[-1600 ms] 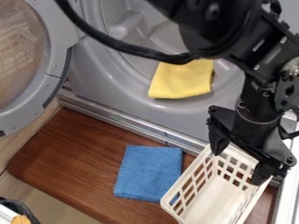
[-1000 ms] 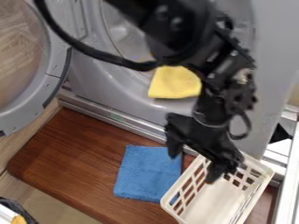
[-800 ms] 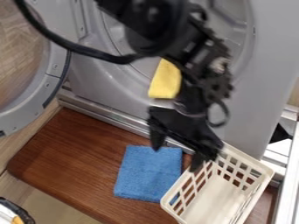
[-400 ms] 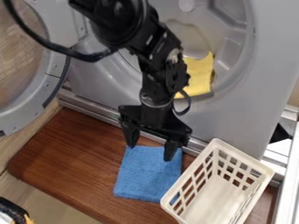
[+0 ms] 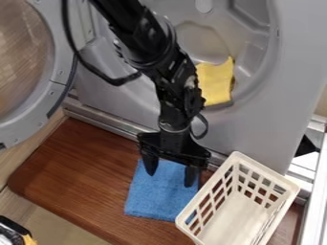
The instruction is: Move the blue object to the left corner of the table
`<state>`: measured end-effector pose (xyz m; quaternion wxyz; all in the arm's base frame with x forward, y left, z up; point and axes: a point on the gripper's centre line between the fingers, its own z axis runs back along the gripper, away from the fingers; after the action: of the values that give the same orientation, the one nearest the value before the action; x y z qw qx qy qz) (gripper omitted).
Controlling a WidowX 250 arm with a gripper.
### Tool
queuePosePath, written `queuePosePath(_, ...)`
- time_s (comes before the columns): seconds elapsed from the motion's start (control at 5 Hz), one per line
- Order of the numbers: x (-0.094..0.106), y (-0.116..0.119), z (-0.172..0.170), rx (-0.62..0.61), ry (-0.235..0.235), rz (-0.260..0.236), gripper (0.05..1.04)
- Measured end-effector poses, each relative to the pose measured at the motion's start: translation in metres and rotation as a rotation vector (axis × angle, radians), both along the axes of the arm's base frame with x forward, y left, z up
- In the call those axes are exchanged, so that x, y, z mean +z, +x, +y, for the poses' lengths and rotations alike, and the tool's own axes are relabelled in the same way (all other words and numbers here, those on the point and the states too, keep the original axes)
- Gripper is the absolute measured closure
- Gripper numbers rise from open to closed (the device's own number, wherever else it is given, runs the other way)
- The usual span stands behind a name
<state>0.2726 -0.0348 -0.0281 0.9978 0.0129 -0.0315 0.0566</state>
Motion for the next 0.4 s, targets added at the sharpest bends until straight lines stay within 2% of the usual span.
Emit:
queuePosePath(0.2, -0.0141, 0.0006, -0.003, 0.01, 0.006, 0.007, 0.085)
queuePosePath(0.4, -0.024, 0.0075, -0.0052, 0.018, 0.009, -0.011, 0.085)
